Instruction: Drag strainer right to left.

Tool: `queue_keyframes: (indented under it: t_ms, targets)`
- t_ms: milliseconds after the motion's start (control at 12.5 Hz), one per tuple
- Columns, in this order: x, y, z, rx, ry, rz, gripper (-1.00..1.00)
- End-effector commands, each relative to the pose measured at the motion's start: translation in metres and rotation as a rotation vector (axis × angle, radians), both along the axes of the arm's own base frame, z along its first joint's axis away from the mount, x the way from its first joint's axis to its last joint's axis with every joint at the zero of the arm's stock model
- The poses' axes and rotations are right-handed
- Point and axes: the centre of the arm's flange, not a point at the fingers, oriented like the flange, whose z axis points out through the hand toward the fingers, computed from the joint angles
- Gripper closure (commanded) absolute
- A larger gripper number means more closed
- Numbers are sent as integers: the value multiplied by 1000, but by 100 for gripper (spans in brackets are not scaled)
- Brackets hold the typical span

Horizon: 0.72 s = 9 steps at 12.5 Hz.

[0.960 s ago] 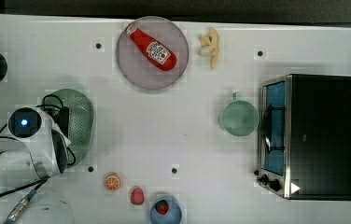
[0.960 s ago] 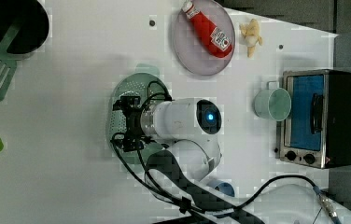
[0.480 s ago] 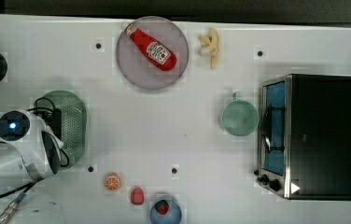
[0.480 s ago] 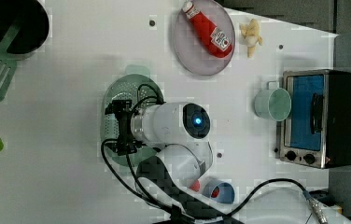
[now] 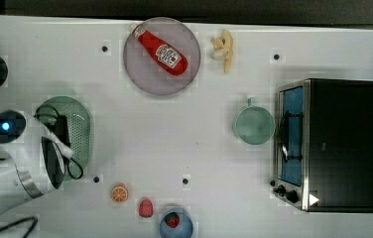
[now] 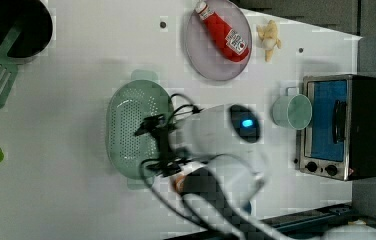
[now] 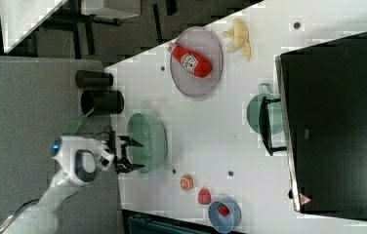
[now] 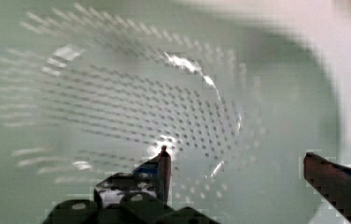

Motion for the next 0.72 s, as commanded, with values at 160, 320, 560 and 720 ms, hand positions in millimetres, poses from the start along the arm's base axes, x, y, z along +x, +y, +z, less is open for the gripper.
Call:
queue_keyframes:
  t_ms: [160, 320, 560, 720]
  targets:
    - [87, -159, 200, 74, -285, 275, -100]
    - [89, -241, 249, -1, -326, 410, -100]
    - [65, -346, 294, -63, -263, 536, -100]
    - [43, -385, 313, -22, -224, 509, -100]
